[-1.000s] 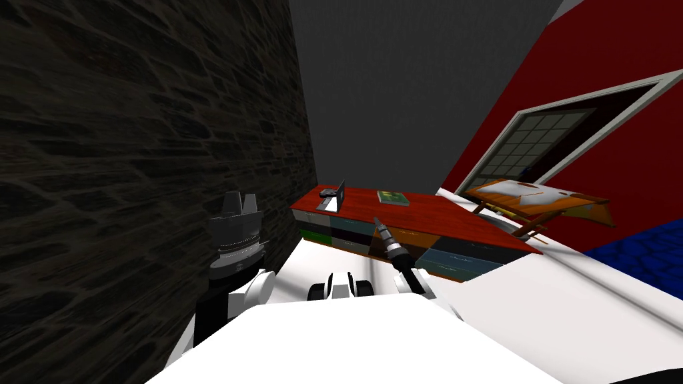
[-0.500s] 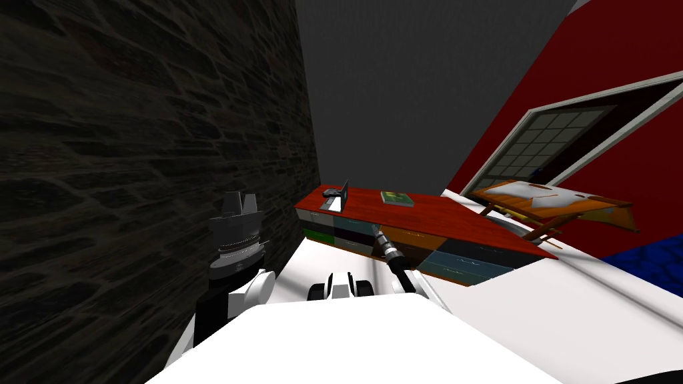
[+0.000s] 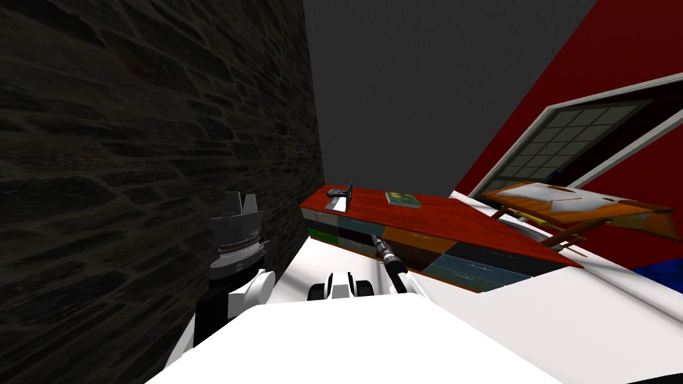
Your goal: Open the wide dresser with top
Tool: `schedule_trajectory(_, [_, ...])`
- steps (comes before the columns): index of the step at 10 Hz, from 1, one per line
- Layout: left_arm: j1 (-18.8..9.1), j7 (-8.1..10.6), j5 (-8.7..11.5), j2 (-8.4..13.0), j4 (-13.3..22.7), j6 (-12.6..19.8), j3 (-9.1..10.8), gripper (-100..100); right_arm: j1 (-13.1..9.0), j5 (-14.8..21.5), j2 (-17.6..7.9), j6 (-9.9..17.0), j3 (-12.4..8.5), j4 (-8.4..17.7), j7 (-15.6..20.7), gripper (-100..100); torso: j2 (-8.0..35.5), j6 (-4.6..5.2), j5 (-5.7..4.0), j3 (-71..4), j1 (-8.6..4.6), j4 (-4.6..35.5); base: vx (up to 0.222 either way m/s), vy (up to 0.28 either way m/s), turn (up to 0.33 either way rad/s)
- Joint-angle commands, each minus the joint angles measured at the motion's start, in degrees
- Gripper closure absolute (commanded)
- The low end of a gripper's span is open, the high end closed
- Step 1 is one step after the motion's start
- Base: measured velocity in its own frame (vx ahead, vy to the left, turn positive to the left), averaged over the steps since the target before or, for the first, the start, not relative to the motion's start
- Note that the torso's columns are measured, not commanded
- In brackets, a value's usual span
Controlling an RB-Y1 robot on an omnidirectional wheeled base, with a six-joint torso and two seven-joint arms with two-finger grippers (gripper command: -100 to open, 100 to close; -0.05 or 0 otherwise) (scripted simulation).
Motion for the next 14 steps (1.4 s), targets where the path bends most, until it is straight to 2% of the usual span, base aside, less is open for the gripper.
schedule_trajectory(1, [0.00,0.00,0.00,0.00,0.00,0.00,0.00,0,-0.20,3.86,0.62,2.47,0.13,3.52,-0.04,-100,0.02,0.02,0.00,0.01,-0.03,0.00,0.007,0.025,-0.003])
schedule_trajectory(2, [0.00,0.00,0.00,0.00,0.00,0.00,0.01,0,-0.83,6.39,0.70,4.43,1.10,6.45,-0.35,-100,0.06,0.02,-0.02,0.03,-0.13,0.01,0.011,0.042,0.093])
schedule_trajectory(3, [0.00,0.00,0.00,0.00,0.00,0.00,0.00,0,-0.83,7.65,0.70,5.87,1.10,7.18,-0.35,-100,0.05,-0.01,-0.02,0.03,-0.03,0.01,0.015,0.045,0.055])
schedule_trajectory(4, [0.00,0.00,0.00,0.00,0.00,0.00,0.00,0,-0.83,7.65,0.70,6.18,1.10,7.18,-0.35,-100,0.05,0.02,0.01,0.02,-0.01,0.01,0.009,0.023,-0.012])
schedule_trajectory(5, [0.00,0.00,0.00,0.00,0.00,0.00,0.01,0,-1.49,10.04,0.78,8.67,2.09,9.60,-0.65,-100,0.06,0.02,0.00,0.03,-0.06,0.01,0.017,0.055,0.083])
schedule_trajectory(8, [0.00,0.00,0.00,0.00,0.00,0.00,0.00,0,-2.17,15.13,0.87,12.76,3.09,14.57,-0.92,-100,0.01,-0.01,0.01,0.01,0.03,0.00,0.024,0.054,0.073])
schedule_trajectory(9, [0.00,0.00,0.00,0.00,0.00,0.00,0.00,0,-2.17,15.13,0.87,13.59,3.09,14.57,-0.92,-100,0.05,0.03,0.00,0.02,-0.03,0.01,0.010,0.023,-0.007])
schedule_trajectory(12, [0.00,0.00,0.00,0.00,0.00,0.00,0.01,0,-3.64,21.54,1.02,18.72,5.11,20.63,-1.41,-100,0.03,0.03,0.00,0.01,-0.02,0.00,0.028,0.039,0.093])
schedule_trajectory(13, [0.00,0.00,0.00,0.00,0.00,0.00,0.00,0,-3.64,22.38,1.02,20.54,5.11,21.96,-1.41,-100,0.01,-0.01,0.01,0.01,0.03,0.00,0.032,0.044,0.067])
schedule_trajectory(14, [0.00,0.00,0.00,0.00,0.00,0.00,0.00,0,-3.64,22.38,1.02,20.92,5.11,21.96,-1.41,-100,0.03,0.03,0.01,0.01,0.00,0.00,0.018,0.025,-0.013])
